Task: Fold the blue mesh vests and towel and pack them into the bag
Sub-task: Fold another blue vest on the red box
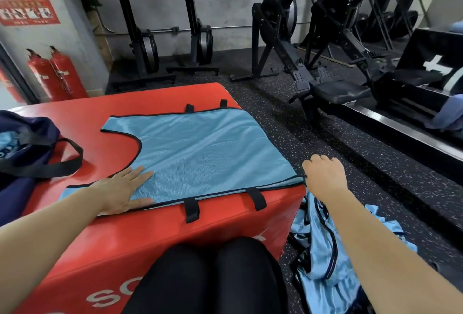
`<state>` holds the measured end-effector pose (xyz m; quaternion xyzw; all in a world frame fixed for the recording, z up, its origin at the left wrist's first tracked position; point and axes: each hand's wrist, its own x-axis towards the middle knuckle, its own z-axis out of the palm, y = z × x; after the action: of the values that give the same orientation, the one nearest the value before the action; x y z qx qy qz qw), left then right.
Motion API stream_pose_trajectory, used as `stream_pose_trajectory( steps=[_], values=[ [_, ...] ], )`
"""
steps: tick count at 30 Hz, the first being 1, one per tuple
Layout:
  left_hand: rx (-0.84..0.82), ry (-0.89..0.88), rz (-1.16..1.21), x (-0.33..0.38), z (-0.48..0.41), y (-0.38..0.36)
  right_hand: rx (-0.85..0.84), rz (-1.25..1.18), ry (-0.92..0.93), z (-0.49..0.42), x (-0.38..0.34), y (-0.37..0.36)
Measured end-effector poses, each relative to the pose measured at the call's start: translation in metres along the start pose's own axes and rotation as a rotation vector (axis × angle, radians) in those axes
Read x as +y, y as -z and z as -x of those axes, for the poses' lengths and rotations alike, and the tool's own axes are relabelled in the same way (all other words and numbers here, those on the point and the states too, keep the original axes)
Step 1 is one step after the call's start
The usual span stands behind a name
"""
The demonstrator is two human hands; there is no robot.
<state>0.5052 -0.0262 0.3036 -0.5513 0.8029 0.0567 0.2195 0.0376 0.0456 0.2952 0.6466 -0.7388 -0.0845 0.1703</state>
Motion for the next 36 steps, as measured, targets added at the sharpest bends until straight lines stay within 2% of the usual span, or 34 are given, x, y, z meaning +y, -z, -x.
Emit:
stream_pose_trajectory(
  steps=[3, 7, 9, 11, 14, 18, 21, 26, 30, 33, 34, 36],
  values=[
    [0.061, 0.018, 0.079, 0.012, -0.001, 0.004, -0.025, -0.024, -0.003, 0.002, 0.002, 0.001],
    [0.168, -0.060, 0.203, 0.052, -0.011, 0.013, 0.086, -0.243, 0.069, -0.003, -0.015, 0.008],
    [0.150, -0.129, 0.264, 0.073, -0.021, 0.015, -0.044, -0.369, 0.154, -0.006, -0.030, 0.011],
    [0.203, -0.218, 0.298, 0.090, -0.027, 0.017, -0.138, -0.373, 0.182, -0.008, -0.040, 0.011],
    [0.321, -0.316, 0.272, 0.107, -0.029, 0.024, -0.098, -0.327, 0.175, -0.007, -0.037, 0.008],
    [0.246, -0.333, 0.290, 0.116, -0.026, 0.025, -0.106, -0.355, 0.199, -0.002, -0.034, 0.008],
    [0.267, -0.296, 0.318, 0.121, -0.024, 0.026, -0.086, -0.281, 0.213, -0.001, -0.036, 0.006],
    [0.267, -0.198, 0.565, 0.121, -0.024, 0.031, -0.059, -0.354, 0.143, 0.001, -0.037, 0.007],
    [0.211, -0.226, 0.519, 0.121, -0.023, 0.033, -0.087, -0.354, 0.127, 0.001, -0.037, 0.009],
    [0.188, -0.264, 0.442, 0.121, -0.018, 0.036, -0.031, -0.451, 0.164, 0.006, -0.047, 0.016],
    [0.177, -0.270, 0.422, 0.119, -0.017, 0.035, -0.043, -0.508, 0.184, 0.009, -0.054, 0.021],
    [0.159, -0.277, 0.396, 0.118, -0.013, 0.035, -0.171, -0.595, 0.213, 0.015, -0.069, 0.028]
  ],
)
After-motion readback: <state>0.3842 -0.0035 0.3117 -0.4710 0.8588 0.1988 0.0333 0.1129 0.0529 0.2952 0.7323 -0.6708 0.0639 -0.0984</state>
